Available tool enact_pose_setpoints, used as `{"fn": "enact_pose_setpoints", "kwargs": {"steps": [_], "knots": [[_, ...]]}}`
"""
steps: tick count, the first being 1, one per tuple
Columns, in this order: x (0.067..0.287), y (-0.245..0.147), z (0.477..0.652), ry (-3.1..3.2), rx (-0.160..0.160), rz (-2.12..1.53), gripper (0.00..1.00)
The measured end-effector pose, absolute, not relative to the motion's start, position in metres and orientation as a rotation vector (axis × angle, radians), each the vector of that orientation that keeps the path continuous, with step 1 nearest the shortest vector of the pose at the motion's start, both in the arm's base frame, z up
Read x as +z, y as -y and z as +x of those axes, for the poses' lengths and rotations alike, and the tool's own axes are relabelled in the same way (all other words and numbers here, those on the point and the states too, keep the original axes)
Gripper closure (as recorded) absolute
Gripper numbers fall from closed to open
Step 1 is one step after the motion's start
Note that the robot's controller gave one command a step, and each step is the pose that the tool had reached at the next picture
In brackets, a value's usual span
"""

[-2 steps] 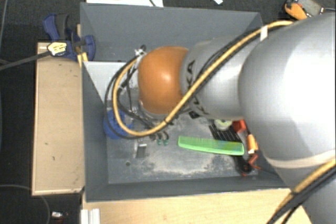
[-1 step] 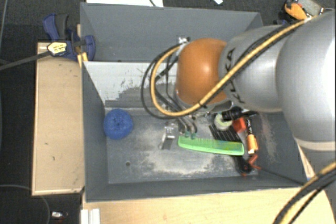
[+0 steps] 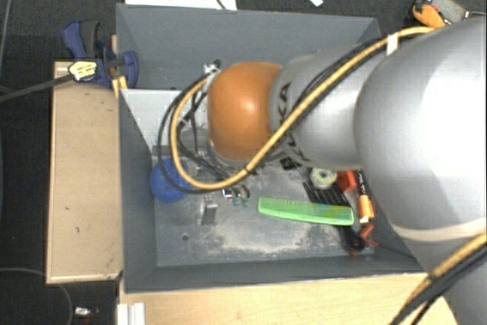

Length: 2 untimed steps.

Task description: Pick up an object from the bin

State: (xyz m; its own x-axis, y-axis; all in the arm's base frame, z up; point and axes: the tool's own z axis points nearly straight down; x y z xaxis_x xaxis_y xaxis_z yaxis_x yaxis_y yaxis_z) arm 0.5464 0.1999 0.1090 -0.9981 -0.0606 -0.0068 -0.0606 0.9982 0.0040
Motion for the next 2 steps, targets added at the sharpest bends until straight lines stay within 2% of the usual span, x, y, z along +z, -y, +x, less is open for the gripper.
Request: {"fn": "enact_pose_setpoints", "kwargs": {"steps": [1, 2], "knots": [[0.076, -0.242, 0.555, -3.125, 0.0, -0.141, 0.0], [0.074, -0.251, 0.567, -3.085, 0.003, -0.47, 1.0]]}}
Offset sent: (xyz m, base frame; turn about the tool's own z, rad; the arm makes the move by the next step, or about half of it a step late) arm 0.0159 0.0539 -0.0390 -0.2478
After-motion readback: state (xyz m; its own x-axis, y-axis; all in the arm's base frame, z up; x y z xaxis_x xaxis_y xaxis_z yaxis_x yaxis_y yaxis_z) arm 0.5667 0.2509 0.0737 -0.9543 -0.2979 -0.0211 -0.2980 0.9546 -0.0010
